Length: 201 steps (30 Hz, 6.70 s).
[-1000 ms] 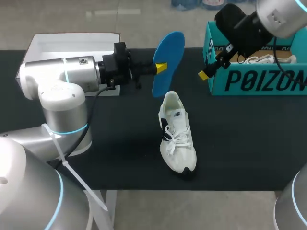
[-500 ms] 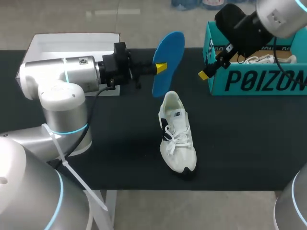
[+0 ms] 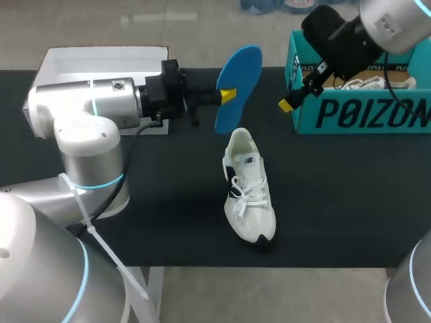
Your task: Take the shoe out of the shoebox, open the shoe tongue, remove and reinsert the insole, then place the shoe into the shoebox
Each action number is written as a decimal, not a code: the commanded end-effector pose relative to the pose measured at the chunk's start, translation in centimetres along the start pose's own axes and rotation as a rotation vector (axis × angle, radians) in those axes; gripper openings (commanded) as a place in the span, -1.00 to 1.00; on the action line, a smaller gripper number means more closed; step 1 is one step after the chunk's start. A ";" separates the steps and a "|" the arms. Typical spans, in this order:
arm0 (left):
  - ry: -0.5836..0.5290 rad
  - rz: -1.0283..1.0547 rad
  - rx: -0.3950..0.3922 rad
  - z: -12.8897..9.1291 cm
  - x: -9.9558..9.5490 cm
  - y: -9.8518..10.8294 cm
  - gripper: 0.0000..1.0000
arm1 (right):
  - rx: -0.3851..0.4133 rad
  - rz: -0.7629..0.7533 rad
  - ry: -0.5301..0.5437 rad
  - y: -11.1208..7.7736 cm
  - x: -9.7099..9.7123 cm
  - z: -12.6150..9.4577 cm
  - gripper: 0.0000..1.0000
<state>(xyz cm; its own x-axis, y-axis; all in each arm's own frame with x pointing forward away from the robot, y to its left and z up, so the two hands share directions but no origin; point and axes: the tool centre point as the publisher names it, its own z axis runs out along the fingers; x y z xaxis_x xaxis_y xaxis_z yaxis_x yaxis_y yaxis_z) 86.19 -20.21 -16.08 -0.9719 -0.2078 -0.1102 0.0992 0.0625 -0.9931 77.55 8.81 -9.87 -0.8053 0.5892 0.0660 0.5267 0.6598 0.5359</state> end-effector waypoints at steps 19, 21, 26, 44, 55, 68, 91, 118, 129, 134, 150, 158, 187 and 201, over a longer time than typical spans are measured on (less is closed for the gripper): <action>0.205 0.445 0.112 -0.2 2.1 1.8 -1.00 | 0.001 0.002 -0.001 0.1 0.0 0.2 1.00; 0.205 0.445 0.112 -0.2 2.1 1.8 -1.00 | 0.001 0.002 -0.001 0.1 0.0 0.2 1.00; 0.205 0.445 0.112 -0.2 2.1 1.8 -1.00 | 0.001 0.002 -0.001 0.1 0.0 0.2 1.00; 0.205 0.445 0.112 -0.2 2.1 1.8 -1.00 | 0.001 0.002 -0.001 0.1 0.0 0.2 1.00; 0.254 1.116 0.048 -0.1 6.5 2.6 -1.00 | 0.001 0.002 -0.001 0.1 0.0 0.2 1.00; 0.248 1.201 0.100 0.8 8.2 5.0 -1.00 | 0.001 0.002 -0.001 0.1 0.0 0.2 1.00; 0.248 1.201 0.100 0.8 8.2 5.0 -1.00 | 0.001 0.002 -0.001 0.1 0.0 0.2 1.00; 0.195 1.965 0.189 -1.1 3.8 6.0 -1.00 | 0.001 0.002 -0.001 0.1 0.0 0.2 1.00; 0.197 1.982 0.150 -0.9 -0.5 6.6 -1.00 | 0.001 0.002 -0.001 0.1 0.0 0.2 1.00; 0.185 1.954 0.159 -0.4 -0.9 7.6 -1.00 | 0.001 0.002 -0.001 0.1 0.0 0.2 1.00; 0.196 1.931 0.151 0.4 -1.1 7.7 -1.00 | 0.001 0.002 -0.001 0.1 0.0 0.2 1.00; 0.196 1.931 0.151 0.4 -1.1 7.7 -1.00 | 0.001 0.002 -0.001 0.1 0.0 0.2 1.00; 0.196 1.931 0.151 0.4 -1.1 7.7 -1.00 | -0.173 0.160 0.433 -1.6 -0.1 3.5 1.00; 0.196 1.931 0.151 0.4 -1.1 7.7 -1.00 | -0.328 0.238 0.592 -2.2 -1.2 5.6 1.00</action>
<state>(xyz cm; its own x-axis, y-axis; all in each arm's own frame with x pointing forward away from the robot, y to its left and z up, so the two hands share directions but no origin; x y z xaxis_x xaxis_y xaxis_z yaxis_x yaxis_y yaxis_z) 88.09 -19.74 -23.45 0.4410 0.1227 -0.8891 0.8973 -0.0401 0.4396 78.85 9.29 -14.97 -0.7400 0.3381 0.5814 0.6725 0.3852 0.6319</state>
